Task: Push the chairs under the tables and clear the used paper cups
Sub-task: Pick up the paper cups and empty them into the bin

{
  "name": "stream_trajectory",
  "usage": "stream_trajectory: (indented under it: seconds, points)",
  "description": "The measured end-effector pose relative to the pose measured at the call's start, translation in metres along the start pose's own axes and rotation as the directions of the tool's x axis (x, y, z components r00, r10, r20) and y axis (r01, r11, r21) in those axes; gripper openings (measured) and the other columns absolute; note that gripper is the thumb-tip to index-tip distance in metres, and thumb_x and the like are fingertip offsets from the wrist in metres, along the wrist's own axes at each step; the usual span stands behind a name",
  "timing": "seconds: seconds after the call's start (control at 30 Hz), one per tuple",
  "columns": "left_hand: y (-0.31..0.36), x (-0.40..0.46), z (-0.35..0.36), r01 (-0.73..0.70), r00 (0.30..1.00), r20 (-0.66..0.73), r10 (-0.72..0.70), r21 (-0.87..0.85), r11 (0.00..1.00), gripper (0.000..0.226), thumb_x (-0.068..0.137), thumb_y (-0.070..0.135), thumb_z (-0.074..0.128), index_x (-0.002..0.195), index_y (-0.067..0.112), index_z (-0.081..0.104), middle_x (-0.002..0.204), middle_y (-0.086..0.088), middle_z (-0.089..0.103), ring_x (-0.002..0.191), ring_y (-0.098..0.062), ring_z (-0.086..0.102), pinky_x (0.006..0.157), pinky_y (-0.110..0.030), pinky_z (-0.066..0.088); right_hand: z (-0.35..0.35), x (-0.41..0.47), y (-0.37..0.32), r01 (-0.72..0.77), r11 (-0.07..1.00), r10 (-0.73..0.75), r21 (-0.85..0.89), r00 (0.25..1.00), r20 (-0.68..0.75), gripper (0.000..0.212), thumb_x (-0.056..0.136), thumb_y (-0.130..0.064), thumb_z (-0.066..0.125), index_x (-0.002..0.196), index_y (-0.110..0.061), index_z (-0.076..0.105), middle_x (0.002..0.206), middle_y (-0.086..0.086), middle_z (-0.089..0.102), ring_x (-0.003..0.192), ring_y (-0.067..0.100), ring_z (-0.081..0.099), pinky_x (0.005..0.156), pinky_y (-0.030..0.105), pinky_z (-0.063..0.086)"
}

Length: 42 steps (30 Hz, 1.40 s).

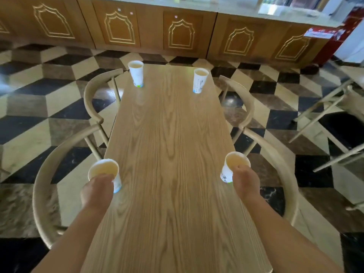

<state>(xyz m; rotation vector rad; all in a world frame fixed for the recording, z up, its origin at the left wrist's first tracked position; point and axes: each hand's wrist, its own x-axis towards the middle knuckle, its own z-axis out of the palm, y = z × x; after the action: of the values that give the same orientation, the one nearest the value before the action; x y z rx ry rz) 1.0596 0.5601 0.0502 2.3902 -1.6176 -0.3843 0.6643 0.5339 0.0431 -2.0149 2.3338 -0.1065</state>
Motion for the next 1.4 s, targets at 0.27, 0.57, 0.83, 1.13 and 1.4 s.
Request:
stream_trajectory:
  seconds: [0.27,0.57,0.83,1.13,1.4]
  points:
    - [0.062,-0.021,-0.002,-0.247,0.967,-0.08,0.241,-0.072,0.966,0.009,0.081,0.003,0.06,0.083,0.007,0.068,0.09,-0.012,0.068,0.076,-0.036,0.06,0.061,-0.034,0.044,-0.022,-0.02,-0.001,0.117,0.992,-0.114,0.035,0.989,-0.092,0.023,0.055,0.021,0.069,0.062,0.002,0.058,0.055,0.016,0.055,0.046,0.032,0.052,0.041,0.036,0.049]
    - [0.161,-0.052,0.013,-0.736,0.668,-0.019,0.744,-0.165,0.657,0.005,0.078,0.003,0.062,0.075,0.005,0.066,0.074,-0.012,0.068,0.066,-0.029,0.06,0.053,-0.039,0.048,-0.064,-0.084,0.022,0.005,0.999,0.007,0.049,0.974,-0.226,0.011,0.077,0.008,0.065,0.068,0.002,0.06,0.064,0.014,0.059,0.058,0.029,0.055,0.047,0.041,0.052]
    - [0.239,-0.11,0.039,-0.883,0.361,-0.079,0.929,-0.349,0.313,0.01,0.067,-0.009,0.068,0.071,0.001,0.068,0.062,-0.015,0.066,0.058,-0.031,0.061,0.05,-0.041,0.053,-0.09,-0.162,0.069,-0.226,0.969,0.243,0.095,0.934,-0.261,0.016,0.071,0.004,0.075,0.064,-0.003,0.062,0.061,0.01,0.06,0.053,0.025,0.054,0.041,0.03,0.047]
    - [0.342,-0.203,0.089,-0.941,0.16,-0.055,0.986,-0.311,0.136,0.017,0.067,-0.006,0.075,0.082,0.001,0.072,0.07,-0.014,0.072,0.065,-0.031,0.065,0.063,-0.041,0.056,-0.083,-0.22,0.192,-0.393,0.909,0.416,0.139,0.875,-0.249,0.007,0.088,-0.017,0.064,0.087,-0.013,0.069,0.085,0.004,0.07,0.071,0.017,0.064,0.063,0.03,0.059]
    - [0.439,-0.296,0.132,-0.929,0.193,-0.03,0.981,-0.328,0.173,0.021,0.074,0.005,0.074,0.095,0.002,0.07,0.091,-0.014,0.074,0.08,-0.026,0.069,0.072,-0.038,0.056,-0.092,-0.242,0.326,-0.352,0.909,0.399,0.225,0.891,-0.217,0.008,0.087,-0.018,0.066,0.088,-0.011,0.07,0.087,0.005,0.071,0.074,0.019,0.065,0.066,0.036,0.06]
